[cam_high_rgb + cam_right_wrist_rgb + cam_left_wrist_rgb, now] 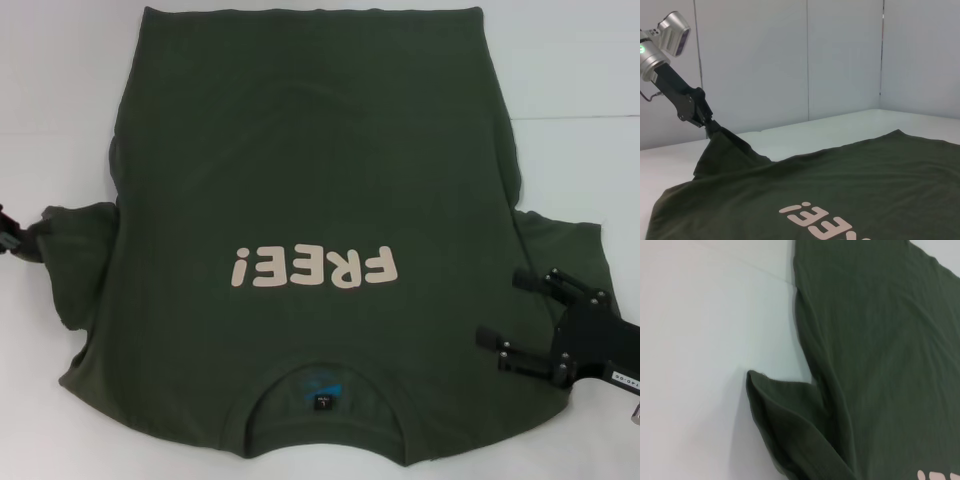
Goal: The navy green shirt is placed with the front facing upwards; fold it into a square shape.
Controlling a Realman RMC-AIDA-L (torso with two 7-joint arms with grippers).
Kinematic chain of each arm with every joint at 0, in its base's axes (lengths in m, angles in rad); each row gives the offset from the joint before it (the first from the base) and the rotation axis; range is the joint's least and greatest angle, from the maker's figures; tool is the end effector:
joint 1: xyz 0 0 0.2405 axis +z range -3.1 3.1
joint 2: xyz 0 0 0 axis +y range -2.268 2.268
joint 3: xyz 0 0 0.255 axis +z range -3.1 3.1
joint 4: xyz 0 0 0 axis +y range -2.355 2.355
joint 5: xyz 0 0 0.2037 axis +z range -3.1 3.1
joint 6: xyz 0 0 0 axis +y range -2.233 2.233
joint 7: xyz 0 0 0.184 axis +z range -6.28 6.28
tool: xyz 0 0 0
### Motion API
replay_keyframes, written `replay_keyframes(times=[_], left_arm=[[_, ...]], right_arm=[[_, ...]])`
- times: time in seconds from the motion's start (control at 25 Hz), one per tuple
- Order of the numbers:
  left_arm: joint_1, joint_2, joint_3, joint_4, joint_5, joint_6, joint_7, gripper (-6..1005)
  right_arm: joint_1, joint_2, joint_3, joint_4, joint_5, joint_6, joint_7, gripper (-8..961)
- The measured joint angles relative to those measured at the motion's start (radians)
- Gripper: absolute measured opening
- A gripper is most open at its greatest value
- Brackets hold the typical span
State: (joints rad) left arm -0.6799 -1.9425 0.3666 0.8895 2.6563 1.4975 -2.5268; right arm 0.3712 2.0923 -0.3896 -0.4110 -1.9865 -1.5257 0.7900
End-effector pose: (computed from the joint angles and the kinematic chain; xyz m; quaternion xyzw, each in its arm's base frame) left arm -0.3188 0.3912 0.0816 -0.7014 -0.6599 -0.0997 0.2504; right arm 0.3058 0.2927 -0.0402 -0.9041 0.1568 0.2748 0.2872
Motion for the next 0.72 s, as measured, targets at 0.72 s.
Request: replay_keyframes(times=[0.72], left_arm=[[0.006,0.005,-0.008,0.017,-0.115,-0.027,0.015,22]], right_arm=[[-0.005,0.0,0.0,0.011,0.008,-0.005,-0.002,941]])
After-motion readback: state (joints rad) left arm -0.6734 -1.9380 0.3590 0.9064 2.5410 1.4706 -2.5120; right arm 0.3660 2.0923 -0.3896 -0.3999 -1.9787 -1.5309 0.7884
